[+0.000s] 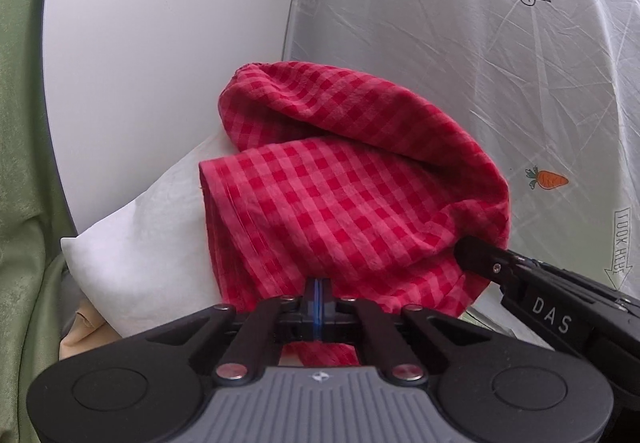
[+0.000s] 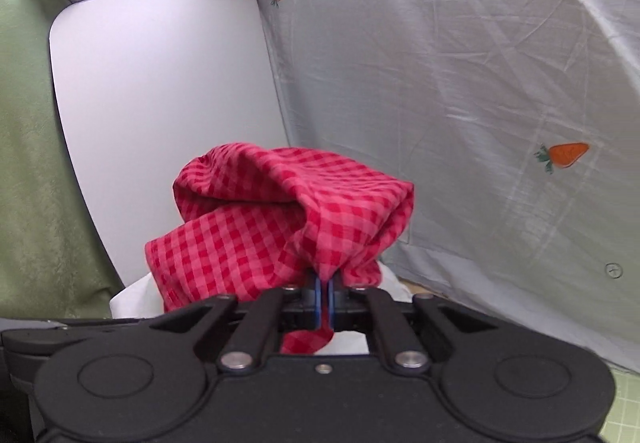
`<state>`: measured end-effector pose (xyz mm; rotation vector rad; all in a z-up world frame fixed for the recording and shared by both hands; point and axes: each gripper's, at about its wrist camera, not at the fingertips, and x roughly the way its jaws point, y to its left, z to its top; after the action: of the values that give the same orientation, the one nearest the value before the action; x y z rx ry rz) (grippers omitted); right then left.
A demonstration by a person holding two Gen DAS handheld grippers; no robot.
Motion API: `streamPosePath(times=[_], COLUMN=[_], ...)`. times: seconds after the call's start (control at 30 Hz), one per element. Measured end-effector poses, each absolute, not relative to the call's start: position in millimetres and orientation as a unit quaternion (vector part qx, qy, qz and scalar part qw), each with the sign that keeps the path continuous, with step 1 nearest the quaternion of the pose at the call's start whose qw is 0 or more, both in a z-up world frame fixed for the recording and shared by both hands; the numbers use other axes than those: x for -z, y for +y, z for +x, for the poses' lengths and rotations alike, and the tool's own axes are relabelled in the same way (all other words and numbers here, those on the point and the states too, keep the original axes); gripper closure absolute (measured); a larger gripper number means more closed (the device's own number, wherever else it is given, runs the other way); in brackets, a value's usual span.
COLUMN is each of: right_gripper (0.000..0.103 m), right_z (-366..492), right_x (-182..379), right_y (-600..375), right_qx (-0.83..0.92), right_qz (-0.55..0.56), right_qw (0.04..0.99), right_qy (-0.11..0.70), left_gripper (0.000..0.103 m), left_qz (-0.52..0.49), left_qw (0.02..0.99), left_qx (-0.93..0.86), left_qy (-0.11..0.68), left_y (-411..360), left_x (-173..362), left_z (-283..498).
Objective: Fold clothes
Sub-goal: 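Lift the red shorts off the pile with both grippers and lay them on the mat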
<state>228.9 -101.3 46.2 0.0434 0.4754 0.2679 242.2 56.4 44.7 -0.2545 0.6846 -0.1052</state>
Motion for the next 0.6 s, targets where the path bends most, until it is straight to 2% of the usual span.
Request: streamPosePath(times=[0.23,0.4,0.6], right_gripper=[0.099,0.099,0.096], right_z=[130,20,-102], right_x=[-51,-19,92], right_y=[-196,-301,-432], right_qx=[-0.043,0.074,0.179], right_qz=[0.034,0.019,0.039], right_qw=[0.976,0.967,0.883], right_qy=[0.212,0.244,0.431], left_gripper=[0.103,0.103,0.1], left_qz=[-0.091,-0.073,-0.045], left_qw=[0.934,0.909,0.855], left_qx=[0.112,0.17,0.186], left_qy=[0.326,0.372,0.482], left_y=[-16,-95,-176], left_x=[-53,-21,60], left_z=[179,112,19])
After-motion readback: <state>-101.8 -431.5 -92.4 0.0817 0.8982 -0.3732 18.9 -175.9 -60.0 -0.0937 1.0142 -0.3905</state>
